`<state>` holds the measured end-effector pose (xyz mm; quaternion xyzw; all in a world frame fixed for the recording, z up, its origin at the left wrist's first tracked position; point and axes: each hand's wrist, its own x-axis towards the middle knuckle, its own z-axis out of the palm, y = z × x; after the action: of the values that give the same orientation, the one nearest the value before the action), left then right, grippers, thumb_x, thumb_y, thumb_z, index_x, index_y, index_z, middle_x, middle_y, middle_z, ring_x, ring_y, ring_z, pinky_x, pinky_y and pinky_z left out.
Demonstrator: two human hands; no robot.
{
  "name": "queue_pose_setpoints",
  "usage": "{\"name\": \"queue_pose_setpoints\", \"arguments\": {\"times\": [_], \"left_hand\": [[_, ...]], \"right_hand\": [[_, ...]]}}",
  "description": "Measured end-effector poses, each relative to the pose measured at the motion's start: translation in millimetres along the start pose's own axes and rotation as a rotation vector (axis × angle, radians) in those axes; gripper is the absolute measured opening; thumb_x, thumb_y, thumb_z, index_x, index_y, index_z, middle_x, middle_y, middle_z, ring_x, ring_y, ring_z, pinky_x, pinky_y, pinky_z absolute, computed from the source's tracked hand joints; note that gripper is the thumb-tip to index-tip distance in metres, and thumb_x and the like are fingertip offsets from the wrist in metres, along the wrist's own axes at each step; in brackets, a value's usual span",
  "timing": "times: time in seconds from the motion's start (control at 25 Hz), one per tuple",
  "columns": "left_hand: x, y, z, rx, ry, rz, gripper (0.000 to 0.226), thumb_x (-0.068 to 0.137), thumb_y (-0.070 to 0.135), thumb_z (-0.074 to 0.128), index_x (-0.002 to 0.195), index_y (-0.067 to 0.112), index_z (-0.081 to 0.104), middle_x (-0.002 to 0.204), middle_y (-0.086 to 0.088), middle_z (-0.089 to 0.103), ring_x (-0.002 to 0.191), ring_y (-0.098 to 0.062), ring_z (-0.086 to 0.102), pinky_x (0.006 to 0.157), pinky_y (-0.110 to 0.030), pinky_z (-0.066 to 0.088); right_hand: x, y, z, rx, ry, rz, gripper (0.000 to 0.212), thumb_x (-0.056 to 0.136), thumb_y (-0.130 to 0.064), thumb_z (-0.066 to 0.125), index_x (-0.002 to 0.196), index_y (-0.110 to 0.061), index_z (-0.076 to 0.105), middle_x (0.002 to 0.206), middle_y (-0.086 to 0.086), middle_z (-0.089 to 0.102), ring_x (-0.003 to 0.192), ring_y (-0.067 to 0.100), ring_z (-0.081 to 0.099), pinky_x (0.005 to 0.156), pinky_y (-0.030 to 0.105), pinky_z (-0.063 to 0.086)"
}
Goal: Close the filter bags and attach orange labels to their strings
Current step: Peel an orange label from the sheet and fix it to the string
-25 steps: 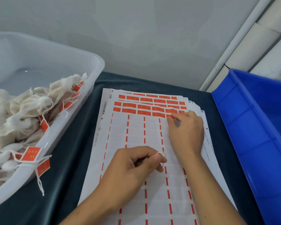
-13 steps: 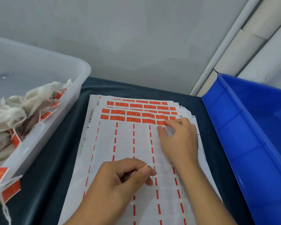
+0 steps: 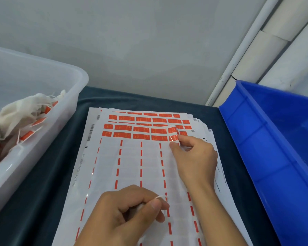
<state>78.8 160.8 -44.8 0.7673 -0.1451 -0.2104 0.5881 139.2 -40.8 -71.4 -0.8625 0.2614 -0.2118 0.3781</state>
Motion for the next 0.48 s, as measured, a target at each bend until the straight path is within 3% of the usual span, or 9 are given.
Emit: {"name": "queue_pose_setpoints", "arguments": {"times": [0.2, 0.36, 0.48], "left_hand": [[-1, -6, 1, 0.02, 0.013, 0.039, 0.03, 0.085, 0.081, 0.051, 0.091, 0.061, 0.074, 0.094, 0.027, 0.075, 0.101, 0.0, 0.068, 0.078, -0.015, 0.052], [2, -11, 1, 0.028, 0.003, 0.067, 0.039, 0.073, 0.081, 0.051, 0.094, 0.059, 0.075, 0.096, 0.025, 0.075, 0.1, -0.001, 0.069, 0.076, -0.016, 0.052], [2, -12, 1, 0.043, 0.005, 0.082, 0.044, 0.07, 0.085, 0.048, 0.095, 0.06, 0.074, 0.096, 0.026, 0.075, 0.099, -0.001, 0.069, 0.076, -0.016, 0.053]], "right_hand": [[1, 1, -1, 0.045, 0.037, -0.01, 0.035, 0.087, -0.04, 0.081, 0.122, -0.034, 0.075, 0.103, -0.019, 0.076, 0.062, -0.015, 0.056, 0.066, 0.005, 0.041], [4, 3, 0, 0.079, 0.012, -0.009, 0.032, 0.09, -0.038, 0.079, 0.121, -0.034, 0.075, 0.086, -0.034, 0.061, 0.062, -0.017, 0.06, 0.056, 0.0, 0.038], [4, 4, 2, 0.087, -0.003, -0.022, 0.027, 0.091, -0.036, 0.078, 0.118, -0.034, 0.076, 0.088, -0.032, 0.06, 0.067, -0.013, 0.059, 0.063, 0.003, 0.04]]}}
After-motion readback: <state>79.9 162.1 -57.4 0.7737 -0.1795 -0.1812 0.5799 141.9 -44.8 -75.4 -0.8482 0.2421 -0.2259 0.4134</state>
